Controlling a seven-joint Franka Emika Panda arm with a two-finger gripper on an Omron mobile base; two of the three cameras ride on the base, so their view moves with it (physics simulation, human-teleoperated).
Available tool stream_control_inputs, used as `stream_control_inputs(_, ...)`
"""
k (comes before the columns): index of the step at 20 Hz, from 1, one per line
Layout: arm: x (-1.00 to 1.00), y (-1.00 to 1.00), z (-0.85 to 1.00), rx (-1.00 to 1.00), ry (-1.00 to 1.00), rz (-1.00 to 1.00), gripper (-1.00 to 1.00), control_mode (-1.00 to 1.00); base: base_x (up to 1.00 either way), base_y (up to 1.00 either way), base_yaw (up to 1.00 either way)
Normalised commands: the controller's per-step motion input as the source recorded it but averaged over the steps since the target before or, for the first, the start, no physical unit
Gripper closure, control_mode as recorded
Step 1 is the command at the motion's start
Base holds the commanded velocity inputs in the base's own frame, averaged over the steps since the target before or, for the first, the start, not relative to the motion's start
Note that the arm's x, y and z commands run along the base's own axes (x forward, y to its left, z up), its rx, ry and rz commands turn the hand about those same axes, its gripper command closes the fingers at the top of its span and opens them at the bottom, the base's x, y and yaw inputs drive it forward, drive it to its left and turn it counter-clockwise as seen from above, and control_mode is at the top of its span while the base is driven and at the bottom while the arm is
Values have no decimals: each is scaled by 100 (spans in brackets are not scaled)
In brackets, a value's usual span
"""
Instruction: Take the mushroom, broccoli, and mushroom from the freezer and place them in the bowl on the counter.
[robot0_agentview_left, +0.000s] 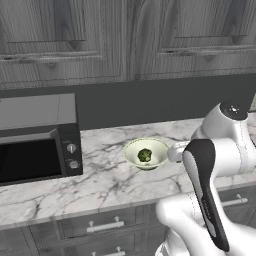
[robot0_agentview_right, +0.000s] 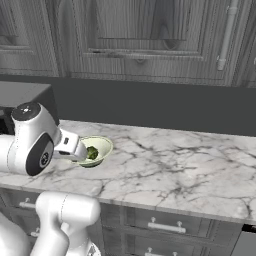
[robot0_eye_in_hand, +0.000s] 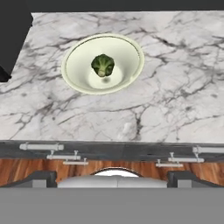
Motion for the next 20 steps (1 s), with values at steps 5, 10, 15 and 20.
stream_control_inputs(5,-19,0,0,0,0,0,-100,100,-7,0,0)
stream_control_inputs(10,0,0,0,0,0,0,-100,100,-86,13,0)
stream_control_inputs(15,0,0,0,0,0,0,-100,100,-91,87,43)
stream_control_inputs(20,0,0,0,0,0,0,-100,100,-36,80,91)
